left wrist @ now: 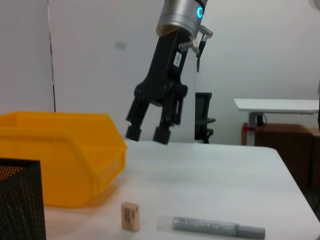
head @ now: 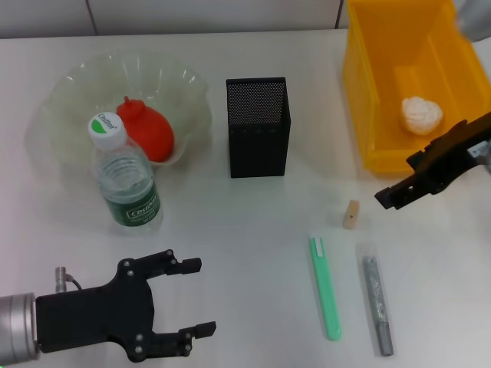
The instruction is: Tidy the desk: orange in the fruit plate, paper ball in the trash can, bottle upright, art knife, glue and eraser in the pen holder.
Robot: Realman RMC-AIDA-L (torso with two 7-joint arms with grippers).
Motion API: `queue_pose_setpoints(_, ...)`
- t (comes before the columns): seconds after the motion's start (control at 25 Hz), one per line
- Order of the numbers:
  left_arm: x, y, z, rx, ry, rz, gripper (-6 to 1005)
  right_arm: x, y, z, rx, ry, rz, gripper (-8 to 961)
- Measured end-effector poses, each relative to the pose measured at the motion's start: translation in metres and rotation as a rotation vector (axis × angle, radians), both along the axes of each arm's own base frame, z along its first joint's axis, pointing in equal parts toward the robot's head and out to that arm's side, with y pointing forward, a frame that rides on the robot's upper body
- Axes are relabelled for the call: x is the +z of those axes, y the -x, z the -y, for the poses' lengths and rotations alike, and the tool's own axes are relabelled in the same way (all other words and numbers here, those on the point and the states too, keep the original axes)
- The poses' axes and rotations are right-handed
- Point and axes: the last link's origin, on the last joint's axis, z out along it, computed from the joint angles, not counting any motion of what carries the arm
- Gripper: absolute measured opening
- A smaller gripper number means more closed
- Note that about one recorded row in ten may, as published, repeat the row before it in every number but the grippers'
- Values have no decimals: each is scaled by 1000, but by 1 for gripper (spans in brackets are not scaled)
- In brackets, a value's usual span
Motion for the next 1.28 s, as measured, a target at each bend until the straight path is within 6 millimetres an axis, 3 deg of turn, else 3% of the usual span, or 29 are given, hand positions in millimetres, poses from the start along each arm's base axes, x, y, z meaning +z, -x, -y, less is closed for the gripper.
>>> queue_pose_setpoints(0.28, -8, 0, -5, -2, 14, -33, 802, -43, 5, -1, 20, 38, 114, 829)
queue_pose_setpoints(0.56, -8, 3, -4, 12, 9, -45, 802, -53, 19, 4, 24, 47, 123, 816)
queue_pose_setpoints(0.88, -8, 7, -4, 29, -1, -61, 802, -83, 34, 13, 47, 71, 138, 802)
queue_pose_setpoints(1.28, -8, 8, -3, 32, -2, -63, 802, -109, 30, 14, 15, 110, 118, 783)
